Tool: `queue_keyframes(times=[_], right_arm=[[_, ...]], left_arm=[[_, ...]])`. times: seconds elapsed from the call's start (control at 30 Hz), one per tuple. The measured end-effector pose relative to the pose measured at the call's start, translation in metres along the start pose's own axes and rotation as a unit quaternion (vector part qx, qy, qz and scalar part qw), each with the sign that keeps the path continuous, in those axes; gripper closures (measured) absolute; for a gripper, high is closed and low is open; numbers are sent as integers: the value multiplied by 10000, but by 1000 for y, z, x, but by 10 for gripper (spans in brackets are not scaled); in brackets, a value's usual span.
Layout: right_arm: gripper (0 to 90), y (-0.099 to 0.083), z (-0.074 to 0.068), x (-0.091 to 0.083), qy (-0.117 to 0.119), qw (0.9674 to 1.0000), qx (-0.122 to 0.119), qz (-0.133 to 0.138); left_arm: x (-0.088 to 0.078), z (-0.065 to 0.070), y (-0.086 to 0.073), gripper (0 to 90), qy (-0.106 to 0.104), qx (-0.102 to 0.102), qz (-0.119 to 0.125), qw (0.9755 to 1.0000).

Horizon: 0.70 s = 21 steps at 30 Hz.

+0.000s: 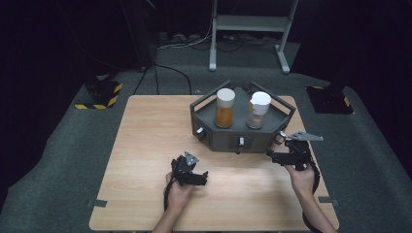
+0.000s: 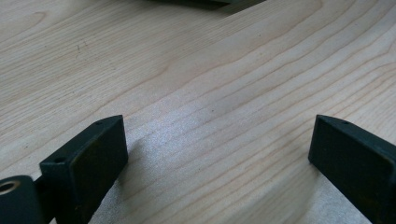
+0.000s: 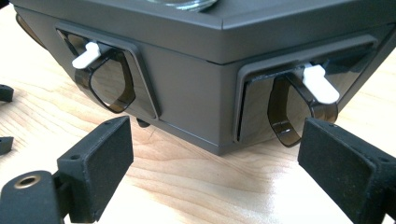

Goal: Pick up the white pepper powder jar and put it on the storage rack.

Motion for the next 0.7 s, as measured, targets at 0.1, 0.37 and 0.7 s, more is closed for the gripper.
queue_keyframes(times=[0.1,0.37,0.7], right_arm=[[101,-3,0,0,-10,10000,33,-10],[101,-9,0,2,-20,10000,47,-59],[101,-18,-1,4,-18,9999,115,-128]], left_arm=[[0,0,0,46,-1,-4,-1,10000],[0,0,0,46,-2,-7,1,10000],[0,0,0,46,-1,-8,1,10000]])
Point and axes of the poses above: each handheld gripper's, and its own axes: x roughly forward along the jaws, y roughly out of its top, z roughly to its right, the point moved 8 cm from there along x, roughly forward along the jaws, and after that the axes turned 13 degrees about z, right-handed, at the moved point
